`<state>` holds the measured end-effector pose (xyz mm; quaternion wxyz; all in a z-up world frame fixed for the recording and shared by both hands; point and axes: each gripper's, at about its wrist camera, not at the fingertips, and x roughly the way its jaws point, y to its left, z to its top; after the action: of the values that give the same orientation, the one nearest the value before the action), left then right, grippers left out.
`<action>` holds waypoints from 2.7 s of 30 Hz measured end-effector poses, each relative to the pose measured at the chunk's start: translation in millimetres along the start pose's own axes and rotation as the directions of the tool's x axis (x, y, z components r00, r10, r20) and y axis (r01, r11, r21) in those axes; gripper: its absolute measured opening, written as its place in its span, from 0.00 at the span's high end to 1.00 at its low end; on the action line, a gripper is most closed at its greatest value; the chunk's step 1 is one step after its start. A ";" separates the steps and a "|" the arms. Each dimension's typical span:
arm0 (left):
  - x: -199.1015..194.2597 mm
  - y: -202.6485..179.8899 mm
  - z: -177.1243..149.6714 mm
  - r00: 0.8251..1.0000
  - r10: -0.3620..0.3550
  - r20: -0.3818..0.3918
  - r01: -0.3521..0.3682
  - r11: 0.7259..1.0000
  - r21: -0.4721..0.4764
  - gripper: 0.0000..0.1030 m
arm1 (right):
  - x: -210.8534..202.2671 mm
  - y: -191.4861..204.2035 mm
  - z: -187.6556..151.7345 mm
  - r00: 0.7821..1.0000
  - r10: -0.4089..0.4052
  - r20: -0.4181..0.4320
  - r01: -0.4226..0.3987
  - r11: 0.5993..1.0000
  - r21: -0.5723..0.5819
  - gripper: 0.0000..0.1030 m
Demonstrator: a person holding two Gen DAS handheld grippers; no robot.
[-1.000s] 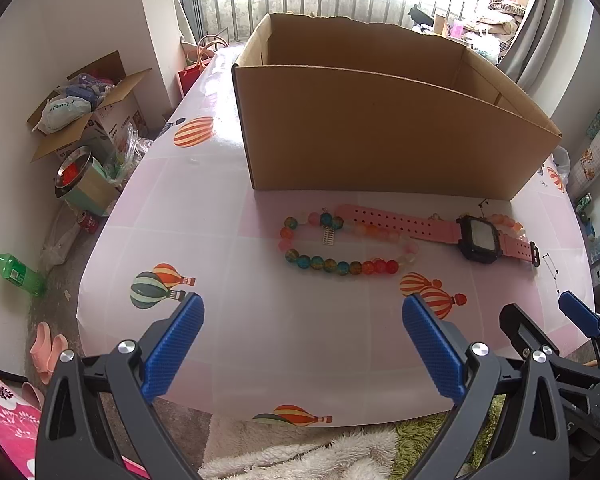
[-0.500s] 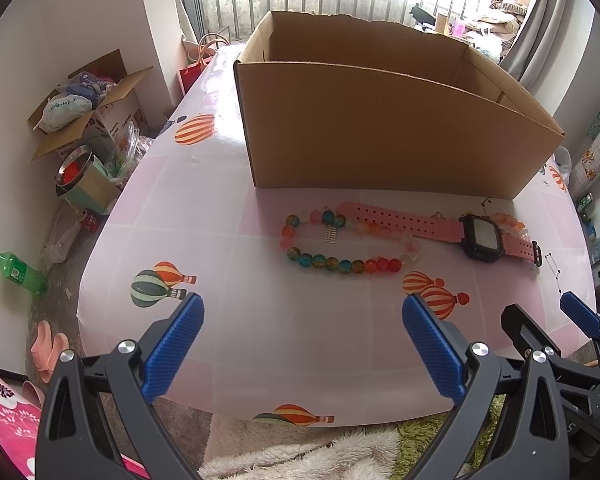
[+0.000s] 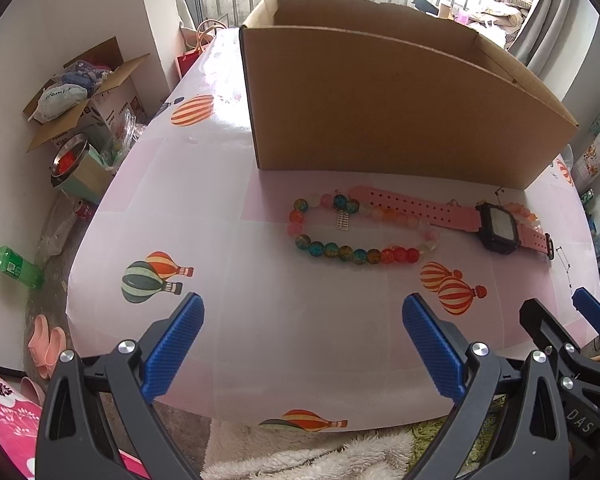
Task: Organize jewelry
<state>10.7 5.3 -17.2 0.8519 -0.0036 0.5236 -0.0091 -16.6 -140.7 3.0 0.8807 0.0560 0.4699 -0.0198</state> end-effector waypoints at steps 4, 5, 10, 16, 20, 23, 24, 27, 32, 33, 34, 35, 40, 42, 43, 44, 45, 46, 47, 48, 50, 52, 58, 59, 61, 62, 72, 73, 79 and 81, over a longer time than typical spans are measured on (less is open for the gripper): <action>15.5 3.0 2.4 1.000 0.015 -0.022 -0.015 0.999 0.031 0.05 | 2.8 -1.5 0.6 1.000 -0.011 0.000 0.011 1.000 0.015 0.08; 17.8 3.5 2.4 1.000 0.016 -0.022 -0.015 0.999 0.038 0.05 | 3.1 -2.3 0.9 1.000 -0.012 0.004 0.012 1.000 0.021 0.08; 26.3 6.2 1.9 1.000 0.019 -0.004 -0.019 0.997 0.078 0.05 | 6.0 -5.6 1.6 0.999 -0.019 0.034 0.018 0.999 0.039 0.08; 31.8 10.6 3.8 1.000 -0.022 -0.004 0.023 0.994 0.106 0.05 | 2.2 -1.1 3.0 0.994 0.021 0.111 -0.022 1.000 0.010 0.08; 31.8 10.1 2.7 1.000 -0.027 0.013 0.025 0.991 0.130 0.05 | -5.1 11.5 7.7 0.985 0.057 0.165 -0.050 0.998 -0.049 0.08; 32.9 12.5 2.8 0.999 -0.044 0.024 0.040 0.988 0.152 0.05 | -6.8 17.8 13.1 0.979 0.123 0.164 -0.113 0.991 -0.067 0.08; 33.1 12.2 4.1 0.999 -0.048 0.018 0.044 0.986 0.162 0.05 | -6.6 19.1 15.1 0.977 0.148 0.155 -0.139 0.988 -0.068 0.08; 30.9 17.9 8.6 0.997 -0.066 0.031 0.060 0.985 0.162 0.05 | -6.5 23.4 21.7 0.963 0.235 0.130 -0.229 0.971 -0.062 0.14; 19.8 33.9 17.0 0.983 -0.163 0.088 0.153 0.982 0.114 0.05 | 5.0 28.4 31.5 0.923 0.384 0.038 -0.384 0.923 0.002 0.29; 17.7 35.9 19.3 0.979 -0.179 0.102 0.167 0.980 0.112 0.06 | 8.7 29.1 33.4 0.911 0.413 0.018 -0.413 0.910 0.023 0.31; 16.0 37.2 22.0 0.975 -0.193 0.113 0.180 0.977 0.115 0.06 | 12.1 30.1 34.9 0.901 0.433 0.002 -0.433 0.901 0.043 0.34; 14.9 37.3 24.8 0.971 -0.204 0.121 0.189 0.974 0.122 0.10 | 15.7 31.5 36.7 0.897 0.442 -0.013 -0.441 0.896 0.057 0.38; 18.8 33.4 36.5 0.966 -0.231 0.119 0.211 0.964 0.159 0.24 | 31.7 40.5 46.5 0.900 0.432 -0.065 -0.427 0.901 0.075 0.52; 21.3 30.8 39.3 0.965 -0.238 0.109 0.218 0.962 0.167 0.33 | 39.9 44.8 49.1 0.901 0.424 -0.088 -0.418 0.905 0.080 0.58; 23.9 29.6 41.3 0.966 -0.240 0.100 0.221 0.960 0.171 0.36 | 43.5 46.8 50.0 0.902 0.419 -0.101 -0.412 0.908 0.082 0.62; 26.5 28.3 43.0 0.967 -0.240 0.091 0.222 0.959 0.175 0.42 | 44.9 46.8 49.0 0.902 0.417 -0.114 -0.409 0.909 0.083 0.66; 29.0 26.5 44.3 0.969 -0.232 0.080 0.215 0.960 0.179 0.48 | 47.9 48.7 49.1 0.902 0.413 -0.127 -0.405 0.910 0.084 0.68; 30.3 25.2 43.7 0.971 -0.228 0.070 0.212 0.959 0.188 0.52 | 51.3 51.8 49.7 0.902 0.409 -0.138 -0.401 0.912 0.085 0.72; 32.9 23.5 44.2 0.973 -0.224 0.059 0.208 0.957 0.201 0.60 | 53.7 54.3 50.0 0.902 0.406 -0.148 -0.398 0.914 0.085 0.74; 35.6 22.2 44.5 0.975 -0.216 0.049 0.202 0.957 0.211 0.63 | 55.3 56.7 49.6 0.904 0.399 -0.155 -0.391 0.917 0.080 0.75; 40.3 19.7 44.2 0.978 -0.205 0.030 0.193 0.954 0.231 0.70 | 57.5 62.2 50.0 0.912 0.375 -0.165 -0.370 0.927 0.061 0.75; 40.6 18.3 43.5 0.980 -0.194 0.032 0.180 0.952 0.248 0.72 | 59.3 67.5 50.3 0.918 0.356 -0.175 -0.354 0.934 0.046 0.76; 40.9 8.4 43.9 0.984 -0.176 0.036 0.159 0.945 0.284 0.79 | 68.5 99.6 55.2 0.940 0.294 -0.174 -0.303 0.952 -0.032 0.78; 40.5 6.5 43.5 0.984 -0.173 0.040 0.154 0.945 0.287 0.82 | 68.5 104.7 54.4 0.946 0.278 -0.169 -0.291 0.955 -0.057 0.80; 39.8 2.3 44.3 0.984 -0.174 0.047 0.154 0.946 0.286 0.87 | 67.0 113.3 50.0 0.955 0.251 -0.159 -0.267 0.959 -0.092 0.87; 38.7 4.0 42.9 0.984 -0.171 0.051 0.151 0.949 0.279 0.90 | 68.6 117.0 47.8 0.954 0.255 -0.160 -0.272 0.957 -0.099 0.92; 2.4 -4.6 34.4 0.962 -0.249 0.108 0.216 0.944 0.249 0.91 | 46.3 135.1 32.0 0.946 0.316 -0.074 -0.322 0.941 -0.103 0.93; -3.2 -5.5 32.2 0.959 -0.260 0.113 0.226 0.942 0.248 0.91 | 41.5 137.3 30.9 0.945 0.321 -0.062 -0.326 0.940 -0.105 0.93; -46.3 -4.9 44.6 0.923 -0.351 0.157 0.304 0.917 0.259 0.91 | -3.9 144.2 30.2 0.945 0.324 0.046 -0.313 0.937 -0.155 0.93; -65.1 -6.8 55.3 0.909 -0.363 0.205 0.301 0.912 0.280 0.91 | -17.0 142.1 41.8 0.937 0.337 0.094 -0.316 0.931 -0.182 0.93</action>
<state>30.6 -0.4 66.0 0.8913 0.0096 0.3974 -0.2181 20.8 -4.9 51.6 0.9008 0.0593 0.3984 0.1625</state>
